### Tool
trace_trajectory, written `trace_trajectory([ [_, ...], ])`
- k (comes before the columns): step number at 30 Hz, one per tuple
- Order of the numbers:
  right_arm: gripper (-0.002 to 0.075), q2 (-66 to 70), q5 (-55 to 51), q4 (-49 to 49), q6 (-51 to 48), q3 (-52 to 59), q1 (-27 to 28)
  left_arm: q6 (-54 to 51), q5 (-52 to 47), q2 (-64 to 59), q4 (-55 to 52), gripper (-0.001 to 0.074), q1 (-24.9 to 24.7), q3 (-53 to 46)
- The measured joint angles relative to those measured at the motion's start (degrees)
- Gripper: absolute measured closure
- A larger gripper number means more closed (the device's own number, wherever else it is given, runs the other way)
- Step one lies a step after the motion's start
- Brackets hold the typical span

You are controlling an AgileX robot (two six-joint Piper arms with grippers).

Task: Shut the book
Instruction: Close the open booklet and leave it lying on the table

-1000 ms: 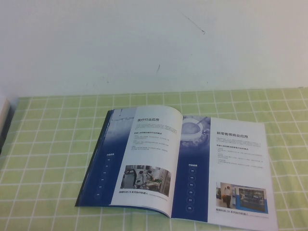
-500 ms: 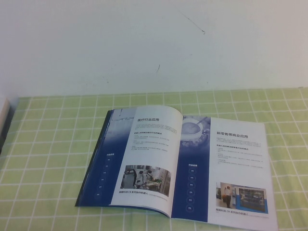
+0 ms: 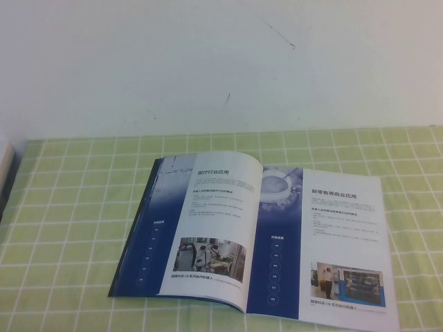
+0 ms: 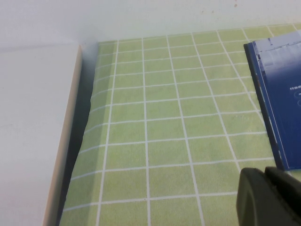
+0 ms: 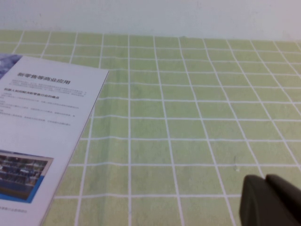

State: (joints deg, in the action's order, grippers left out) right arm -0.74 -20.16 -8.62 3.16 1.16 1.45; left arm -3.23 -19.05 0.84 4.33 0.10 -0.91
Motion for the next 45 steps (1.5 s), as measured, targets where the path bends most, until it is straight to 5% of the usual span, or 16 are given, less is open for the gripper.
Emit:
trace_trajectory([
  [27,0.0729,0.0,0.33,0.0,0.0,0.0,0.0,-0.25,1.42,0.0,-0.21,0.0739,0.0,0.0],
  [34,0.0729,0.0,13.39,0.0,0.0,0.46,0.0,-0.25,18.21,0.0,-0.21,0.0739,0.0,-0.38],
  [45,0.0729,0.0,57.46,-1.31,-3.16,0.46,0.0,-0.25,58.84,0.0,-0.21,0.0739,0.0,-0.38],
])
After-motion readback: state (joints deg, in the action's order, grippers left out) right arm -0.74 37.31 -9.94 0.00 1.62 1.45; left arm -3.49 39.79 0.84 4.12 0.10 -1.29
